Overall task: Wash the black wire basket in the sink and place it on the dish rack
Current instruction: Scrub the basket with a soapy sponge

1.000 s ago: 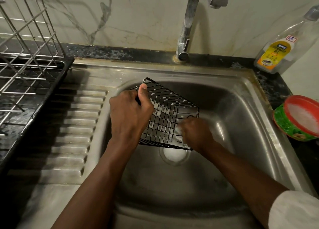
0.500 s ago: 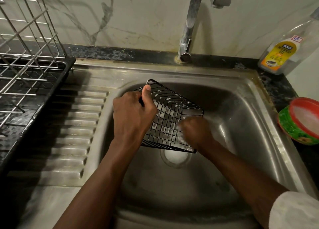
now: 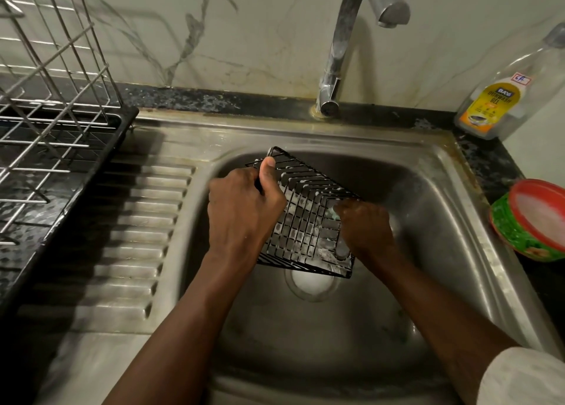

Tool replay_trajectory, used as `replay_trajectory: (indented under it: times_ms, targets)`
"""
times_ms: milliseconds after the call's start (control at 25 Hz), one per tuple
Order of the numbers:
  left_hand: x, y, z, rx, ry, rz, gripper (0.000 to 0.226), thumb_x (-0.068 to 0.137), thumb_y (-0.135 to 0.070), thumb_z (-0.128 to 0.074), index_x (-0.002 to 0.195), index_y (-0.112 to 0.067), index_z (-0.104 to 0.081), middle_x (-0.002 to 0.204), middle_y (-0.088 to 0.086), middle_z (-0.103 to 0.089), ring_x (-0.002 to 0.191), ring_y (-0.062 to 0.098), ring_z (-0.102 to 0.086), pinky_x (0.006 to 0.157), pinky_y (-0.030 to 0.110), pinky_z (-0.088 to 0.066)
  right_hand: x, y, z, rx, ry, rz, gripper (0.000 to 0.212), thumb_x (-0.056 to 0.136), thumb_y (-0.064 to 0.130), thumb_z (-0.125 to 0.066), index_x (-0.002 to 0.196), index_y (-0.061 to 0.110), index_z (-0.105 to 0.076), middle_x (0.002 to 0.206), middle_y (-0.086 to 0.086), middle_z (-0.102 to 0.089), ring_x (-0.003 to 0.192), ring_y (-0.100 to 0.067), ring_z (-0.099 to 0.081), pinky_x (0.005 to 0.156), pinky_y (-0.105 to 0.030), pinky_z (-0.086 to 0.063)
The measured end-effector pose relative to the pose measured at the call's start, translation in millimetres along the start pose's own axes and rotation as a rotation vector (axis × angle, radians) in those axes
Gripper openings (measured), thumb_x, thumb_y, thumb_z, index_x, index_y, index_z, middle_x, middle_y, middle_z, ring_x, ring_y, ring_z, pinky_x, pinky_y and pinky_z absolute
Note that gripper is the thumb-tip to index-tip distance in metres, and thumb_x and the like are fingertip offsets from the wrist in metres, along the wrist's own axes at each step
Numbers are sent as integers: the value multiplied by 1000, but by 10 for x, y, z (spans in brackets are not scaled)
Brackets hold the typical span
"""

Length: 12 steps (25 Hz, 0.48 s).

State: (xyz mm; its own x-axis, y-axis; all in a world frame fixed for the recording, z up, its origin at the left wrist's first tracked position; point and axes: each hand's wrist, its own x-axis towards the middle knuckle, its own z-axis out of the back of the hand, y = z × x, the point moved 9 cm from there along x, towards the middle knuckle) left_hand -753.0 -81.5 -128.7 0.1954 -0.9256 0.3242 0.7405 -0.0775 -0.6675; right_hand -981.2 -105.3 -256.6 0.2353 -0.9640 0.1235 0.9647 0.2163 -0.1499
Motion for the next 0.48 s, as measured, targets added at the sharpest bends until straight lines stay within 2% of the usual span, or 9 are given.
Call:
replay_trajectory:
  times_ms: [40, 160, 240, 320, 400, 480]
  targets:
    - [-1, 13, -10, 3, 5, 6, 63, 107, -45, -42, 51, -19, -31, 45, -4, -33, 40, 15, -28, 57, 22, -29, -30, -3, -11, -10, 24, 29, 43, 77, 12, -35, 88, 20, -75, 83, -2, -74, 72, -27, -70, 58, -31, -54]
    - [4, 32, -20, -5, 5, 28, 63, 106, -47, -41, 51, -18, -32, 46, -2, -35, 42, 16, -29, 62, 27, -32, -100, -190, 167, -29, -17, -19, 23, 75, 8, -69, 90, 23, -78, 81, -1, -72, 72, -27, -66, 53, -29, -47]
    - [21, 45, -27, -1, -1, 38, 63, 106, -48, -41, 51, -18, -32, 47, -1, -35, 42, 16, -28, 63, 28, -34, -151, -284, 306, -29, -75, -101, 22, 69, 6, -77, 86, 21, -78, 77, -3, -70, 67, -29, -63, 50, -27, -42]
    - [29, 61, -43, 4, 9, 50, 62, 105, -49, -39, 52, -18, -31, 49, 1, -37, 45, 18, -28, 67, 30, -38, -214, -174, 325, -11, -48, -87, 16, 65, 6, -79, 77, 17, -75, 71, -6, -68, 63, -31, -64, 49, -29, -45]
    - [31, 90, -32, 18, 4, 58, 60, 106, -47, -38, 54, -19, -30, 52, 3, -40, 49, 23, -29, 71, 33, -42, -353, 52, 84, 49, 166, 21, 16, 66, 9, -71, 81, 16, -73, 76, -7, -69, 72, -32, -67, 58, -32, -51]
    - [11, 98, -28, 8, 4, 52, 59, 106, -46, -38, 54, -20, -31, 52, 1, -40, 51, 24, -32, 72, 32, -41, -498, 111, -131, 101, 343, 77, 22, 73, 14, -63, 91, 22, -74, 86, 0, -71, 83, -26, -68, 66, -30, -53]
